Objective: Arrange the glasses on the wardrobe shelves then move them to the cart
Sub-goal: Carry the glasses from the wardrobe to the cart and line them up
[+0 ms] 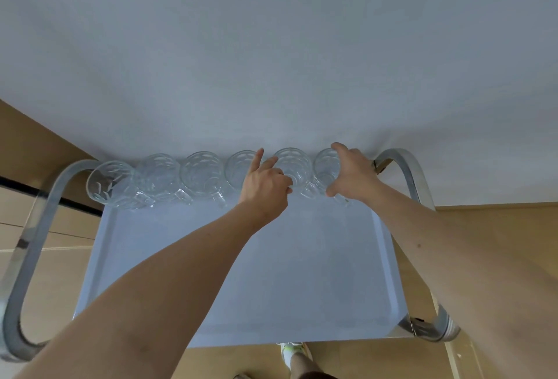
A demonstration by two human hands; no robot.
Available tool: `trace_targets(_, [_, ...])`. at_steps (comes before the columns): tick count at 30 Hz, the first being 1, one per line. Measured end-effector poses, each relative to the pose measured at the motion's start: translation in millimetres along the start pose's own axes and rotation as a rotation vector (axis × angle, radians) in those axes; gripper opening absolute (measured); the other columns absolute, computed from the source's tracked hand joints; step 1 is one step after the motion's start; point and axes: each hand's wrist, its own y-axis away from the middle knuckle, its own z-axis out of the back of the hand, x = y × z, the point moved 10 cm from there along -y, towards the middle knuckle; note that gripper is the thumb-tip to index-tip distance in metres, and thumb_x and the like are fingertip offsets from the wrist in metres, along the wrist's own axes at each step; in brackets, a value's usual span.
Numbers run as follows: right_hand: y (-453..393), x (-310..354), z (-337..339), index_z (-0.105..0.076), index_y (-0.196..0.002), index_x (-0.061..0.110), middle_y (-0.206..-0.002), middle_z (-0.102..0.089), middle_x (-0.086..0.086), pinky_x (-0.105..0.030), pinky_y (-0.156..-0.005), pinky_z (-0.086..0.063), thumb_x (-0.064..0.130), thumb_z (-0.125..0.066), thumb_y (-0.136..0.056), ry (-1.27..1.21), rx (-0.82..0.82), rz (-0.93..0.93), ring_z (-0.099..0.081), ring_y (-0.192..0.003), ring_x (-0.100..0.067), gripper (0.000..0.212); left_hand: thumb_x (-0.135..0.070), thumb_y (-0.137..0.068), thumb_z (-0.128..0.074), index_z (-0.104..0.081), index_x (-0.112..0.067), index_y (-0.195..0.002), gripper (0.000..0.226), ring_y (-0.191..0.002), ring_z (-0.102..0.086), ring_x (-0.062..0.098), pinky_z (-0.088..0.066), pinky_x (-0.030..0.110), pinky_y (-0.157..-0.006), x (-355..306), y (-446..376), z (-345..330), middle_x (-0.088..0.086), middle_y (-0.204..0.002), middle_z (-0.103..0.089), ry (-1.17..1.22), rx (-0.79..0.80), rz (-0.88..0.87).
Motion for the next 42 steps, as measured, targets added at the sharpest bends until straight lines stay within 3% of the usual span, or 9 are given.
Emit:
trace_targets(7, [-4, 5, -4, -0.020, -0.159, 0.028, -0.150, -0.030, -0.012, -0.033, -0.083, -0.045, 0.009, -0.090, -0.065, 0.063, 0.091, 0.027, -0.050, -0.125, -0.035, 0.119, -0.029, -0.101, -0.054, -0.075, -0.027, -0.116, 0.026, -0.144, -0.041, 0.017, 0.009, 0.043, -0.125, -1, 0, -2, -0.003, -0.117, -0.072, 0.055, -0.027, 0.032])
trace_targets(12, [-2, 5, -7, -0.013, -0.161, 0.031, -0.158, -0.020, -0.011, -0.039, -0.092, -0.050, 0.009, -0.089, -0.067, 0.066, 0.087, 0.045, -0.043, -0.134, -0.035, 0.122, -0.028, -0.098, -0.056, -0.077, -0.026, -0.108, 0.023, -0.120, -0.058, 0.013, 0.007, 0.037, -0.124, -2, -1, 2, -0.002, -0.104, -0.072, 0.066, -0.070, 0.048])
trace_targets(16, [6, 0, -10, 0.003, -0.161, 0.034, -0.167, 0.001, -0.010, -0.041, -0.104, -0.043, 0.015, -0.091, -0.069, 0.086, 0.047, 0.039, -0.024, -0.148, -0.038, 0.133, -0.032, -0.099, -0.059, -0.073, -0.024, -0.120, 0.027, -0.139, -0.046, 0.018, 0.000, 0.041, -0.126, -3, 2, 2, -0.001, -0.121, -0.070, 0.102, -0.073, 0.050])
trace_targets(20, [17, 4, -4, 0.001, -0.161, 0.033, -0.168, 0.001, -0.011, -0.046, -0.113, -0.034, 0.026, -0.092, -0.070, 0.102, -0.005, 0.062, -0.014, -0.152, -0.037, 0.131, -0.034, -0.094, -0.068, -0.058, -0.021, -0.141, 0.050, -0.149, -0.031, 0.026, -0.009, 0.040, -0.125, -5, 11, 9, 0.001, -0.142, -0.058, 0.178, -0.069, 0.039])
trace_targets(28, [64, 31, 18, -0.008, -0.162, 0.032, -0.168, -0.005, -0.011, -0.048, -0.118, -0.028, 0.035, -0.088, -0.073, 0.153, -0.075, 0.112, -0.014, -0.151, -0.038, 0.119, -0.038, -0.094, -0.067, -0.048, -0.020, -0.148, 0.060, -0.150, -0.026, 0.031, -0.015, 0.043, -0.123, 0, 36, 62, 0.006, -0.154, -0.047, 0.180, -0.142, 0.081])
trace_targets(42, [218, 82, 75, -0.016, -0.161, 0.029, -0.168, -0.010, -0.007, -0.047, -0.119, -0.029, 0.039, -0.083, -0.077, 0.200, -0.290, 0.127, -0.016, -0.151, -0.034, 0.108, -0.045, -0.095, -0.063, -0.042, -0.022, -0.151, 0.064, -0.150, -0.026, 0.029, -0.021, 0.042, -0.121, -38, 132, 182, 0.005, -0.158, -0.041, 0.113, -0.314, -0.060])
